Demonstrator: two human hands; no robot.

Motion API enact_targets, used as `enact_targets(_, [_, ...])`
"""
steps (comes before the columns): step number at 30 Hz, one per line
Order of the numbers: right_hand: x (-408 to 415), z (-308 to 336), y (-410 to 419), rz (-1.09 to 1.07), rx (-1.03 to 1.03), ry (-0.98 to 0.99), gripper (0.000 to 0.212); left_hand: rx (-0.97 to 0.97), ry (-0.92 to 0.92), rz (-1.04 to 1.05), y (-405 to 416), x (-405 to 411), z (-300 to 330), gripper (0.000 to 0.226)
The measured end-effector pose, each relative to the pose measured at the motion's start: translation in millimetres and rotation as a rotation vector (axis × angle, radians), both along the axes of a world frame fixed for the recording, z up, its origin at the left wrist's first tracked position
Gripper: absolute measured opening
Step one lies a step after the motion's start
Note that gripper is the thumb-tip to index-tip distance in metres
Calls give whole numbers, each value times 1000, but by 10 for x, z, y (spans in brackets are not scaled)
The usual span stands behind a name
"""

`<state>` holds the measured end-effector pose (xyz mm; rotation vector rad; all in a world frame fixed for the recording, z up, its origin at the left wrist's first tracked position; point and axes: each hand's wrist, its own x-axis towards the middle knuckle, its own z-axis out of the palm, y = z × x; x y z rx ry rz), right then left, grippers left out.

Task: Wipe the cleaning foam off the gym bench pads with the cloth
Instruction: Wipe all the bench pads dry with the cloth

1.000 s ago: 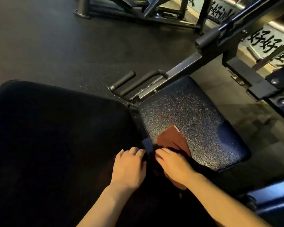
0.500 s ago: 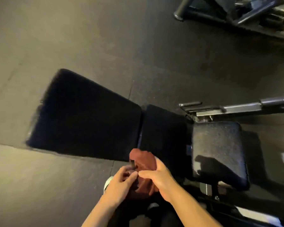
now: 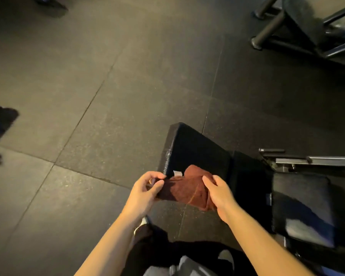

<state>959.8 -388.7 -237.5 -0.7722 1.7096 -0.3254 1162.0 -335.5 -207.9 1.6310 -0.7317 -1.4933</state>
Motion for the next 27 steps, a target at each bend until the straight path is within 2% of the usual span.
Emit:
enact_targets(4, [438,134,-314,-446,33,-129,36,-73,-132,-153,-358,643,142,23])
enact_targets(6, [395,16,-458,-521,80,-208,39,-49,-152,-169,-493,843,146,21])
enact_targets(10, [457,130,-512,-437,57,-133,50,52,-86,-121,-712,1097,62,14])
enact_targets(12, [658,165,-567,-259,76,-71,60,80,-101,-101,-889,1190,42,15])
enact_targets(16, [1222,-178,-856,32,148,76,66,74,-112,-156,-1394,1428,114,13])
enact_targets(19, [1504,-540,-1090,270,251,262,55,49,-166,-278,-1905,1647,145,13])
enact_targets(22, [1610,-847,-1251,331,320,331,53,52,-257,-453,-2468,1879,158,14])
enact_targets(27, [1746,-815,-1433,338,396,400,63,79,-315,-623,-3273,2104,218,13])
